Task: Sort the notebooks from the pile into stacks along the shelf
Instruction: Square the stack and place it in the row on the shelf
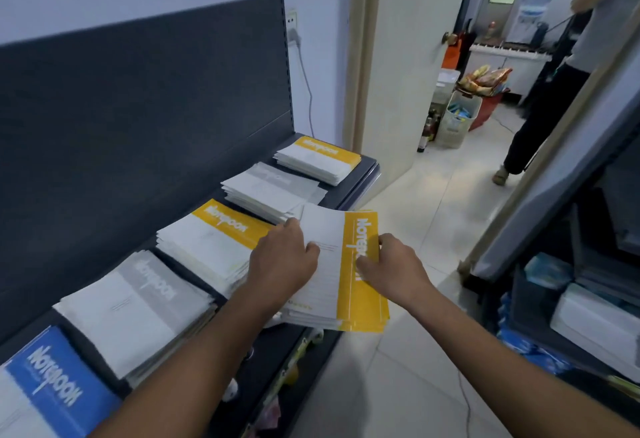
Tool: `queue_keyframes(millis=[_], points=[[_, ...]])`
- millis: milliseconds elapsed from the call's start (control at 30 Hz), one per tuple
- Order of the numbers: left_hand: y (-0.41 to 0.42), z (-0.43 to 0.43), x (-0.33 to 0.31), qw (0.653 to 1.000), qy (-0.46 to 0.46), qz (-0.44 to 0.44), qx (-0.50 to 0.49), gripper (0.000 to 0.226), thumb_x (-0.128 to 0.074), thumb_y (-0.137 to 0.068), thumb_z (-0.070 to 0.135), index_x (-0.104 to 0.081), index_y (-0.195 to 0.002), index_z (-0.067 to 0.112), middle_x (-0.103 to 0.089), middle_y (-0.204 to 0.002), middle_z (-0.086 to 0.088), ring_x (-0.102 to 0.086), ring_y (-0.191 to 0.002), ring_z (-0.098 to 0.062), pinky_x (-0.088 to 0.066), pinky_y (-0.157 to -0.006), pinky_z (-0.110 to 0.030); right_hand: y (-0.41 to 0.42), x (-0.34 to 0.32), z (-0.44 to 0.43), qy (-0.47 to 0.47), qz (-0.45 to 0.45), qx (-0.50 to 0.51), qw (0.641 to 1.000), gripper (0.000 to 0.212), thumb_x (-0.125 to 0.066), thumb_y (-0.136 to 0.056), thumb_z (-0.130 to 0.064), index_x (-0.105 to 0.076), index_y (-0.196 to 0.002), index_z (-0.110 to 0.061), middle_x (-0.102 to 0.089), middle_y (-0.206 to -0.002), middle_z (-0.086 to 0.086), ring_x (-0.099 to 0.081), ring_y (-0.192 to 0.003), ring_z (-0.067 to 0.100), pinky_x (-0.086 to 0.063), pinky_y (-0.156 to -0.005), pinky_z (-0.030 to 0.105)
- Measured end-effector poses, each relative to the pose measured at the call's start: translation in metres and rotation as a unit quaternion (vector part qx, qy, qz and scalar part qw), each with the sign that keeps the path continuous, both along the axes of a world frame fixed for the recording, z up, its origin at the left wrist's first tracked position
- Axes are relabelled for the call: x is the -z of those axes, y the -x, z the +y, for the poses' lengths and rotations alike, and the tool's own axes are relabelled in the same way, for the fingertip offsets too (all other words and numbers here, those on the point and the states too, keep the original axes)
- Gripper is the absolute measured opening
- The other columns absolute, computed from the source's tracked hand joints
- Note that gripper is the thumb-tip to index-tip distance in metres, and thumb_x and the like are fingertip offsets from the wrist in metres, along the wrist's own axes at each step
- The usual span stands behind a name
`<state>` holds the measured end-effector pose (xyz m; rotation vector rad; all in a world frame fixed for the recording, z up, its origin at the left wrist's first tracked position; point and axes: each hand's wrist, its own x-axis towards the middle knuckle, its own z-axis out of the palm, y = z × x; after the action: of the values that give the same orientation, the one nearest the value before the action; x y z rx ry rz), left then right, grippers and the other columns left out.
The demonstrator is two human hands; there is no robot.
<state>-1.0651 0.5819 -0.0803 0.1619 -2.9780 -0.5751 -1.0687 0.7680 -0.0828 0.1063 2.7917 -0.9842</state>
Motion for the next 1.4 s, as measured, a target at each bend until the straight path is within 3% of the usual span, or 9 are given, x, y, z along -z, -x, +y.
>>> queue_keyframes(millis=[300,467,600,733,900,1067,1167,1400], points=[[0.104,0.054,-0.008,0.999,0.009,-0.009,-0.030,0.033,-0.045,-0.096,0.039,-0.053,-0.110,0.010,-0.061,-0.105,-0.008,-0.050,-0.083,-0.022,-0.040,-0.069,-0.035,0.098,-0.001,0.047,0.007,0.004,0.000,1.000,0.029,-0.059,-0.091,-0.034,-0.056,-0.113,-0.015,-0.067,-0.105,0.001,-0.065,-0.093,0.023,-0.057,-0.081,0.041],[0.175,0.064,-0.006,0.998,0.011,-0.030,-0.061,0.038,-0.044,-0.095,0.038,-0.053,-0.119,0.010,-0.062,-0.115,-0.010,-0.057,-0.093,-0.027,-0.040,-0.069,-0.035,0.175,-0.002,0.055,-0.001,0.006,-0.017,1.000,0.029,-0.058,-0.092,-0.034,-0.056,-0.115,-0.016,-0.068,-0.108,0.001,-0.065,-0.096,0.023,-0.056,-0.082,0.040],[0.229,0.063,-0.003,0.995,0.001,-0.035,-0.090,0.033,-0.043,-0.095,0.036,-0.051,-0.112,0.010,-0.063,-0.109,-0.010,-0.049,-0.083,-0.026,-0.039,-0.065,-0.036,0.237,-0.006,0.055,-0.012,0.007,-0.041,0.999,0.030,-0.058,-0.091,-0.033,-0.058,-0.115,-0.016,-0.069,-0.107,0.002,-0.065,-0.096,0.025,-0.055,-0.081,0.037],[0.271,0.053,0.000,0.993,-0.024,-0.019,-0.113,0.034,-0.044,-0.095,0.035,-0.050,-0.115,0.009,-0.062,-0.106,-0.009,-0.054,-0.087,-0.026,-0.041,-0.066,-0.035,0.289,-0.006,0.047,-0.013,0.002,-0.066,0.998,0.036,-0.059,-0.091,-0.034,-0.058,-0.122,-0.016,-0.069,-0.114,0.004,-0.066,-0.103,0.026,-0.056,-0.089,0.043],[0.300,0.039,0.004,0.986,-0.054,-0.028,-0.152,0.026,-0.043,-0.095,0.032,-0.049,-0.103,0.008,-0.057,-0.100,-0.007,-0.057,-0.094,-0.030,-0.040,-0.070,-0.036,0.335,-0.006,0.032,-0.004,-0.012,-0.116,0.993,0.041,-0.060,-0.092,-0.034,-0.053,-0.130,-0.020,-0.067,-0.119,0.002,-0.065,-0.107,0.026,-0.056,-0.094,0.048],[0.314,0.025,0.015,0.974,-0.094,-0.031,-0.204,0.018,-0.044,-0.094,0.027,-0.042,-0.084,0.012,-0.050,-0.089,-0.005,-0.054,-0.085,-0.027,-0.037,-0.062,-0.034,0.378,-0.004,0.013,-0.024,0.006,-0.175,0.984,0.039,-0.059,-0.088,-0.029,-0.058,-0.127,-0.024,-0.069,-0.116,0.000,-0.065,-0.106,0.026,-0.054,-0.091,0.043],[0.322,0.022,0.020,0.965,-0.101,-0.036,-0.237,0.017,-0.045,-0.094,0.026,-0.047,-0.087,0.011,-0.052,-0.092,-0.005,-0.056,-0.087,-0.027,-0.040,-0.063,-0.033,0.403,0.001,0.000,-0.044,0.015,-0.212,0.976,0.043,-0.058,-0.088,-0.024,-0.058,-0.131,-0.026,-0.069,-0.119,0.002,-0.063,-0.109,0.028,-0.049,-0.086,0.035],[0.342,0.016,0.023,0.936,-0.110,-0.022,-0.334,0.015,-0.047,-0.094,0.022,-0.054,-0.093,0.009,-0.058,-0.097,-0.008,-0.058,-0.087,-0.024,-0.043,-0.065,-0.032,0.465,0.010,-0.035,-0.051,0.006,-0.323,0.945,0.031,-0.053,-0.085,-0.019,-0.058,-0.115,-0.024,-0.066,-0.101,0.002,-0.063,-0.094,0.025,-0.055,-0.079,0.037]])
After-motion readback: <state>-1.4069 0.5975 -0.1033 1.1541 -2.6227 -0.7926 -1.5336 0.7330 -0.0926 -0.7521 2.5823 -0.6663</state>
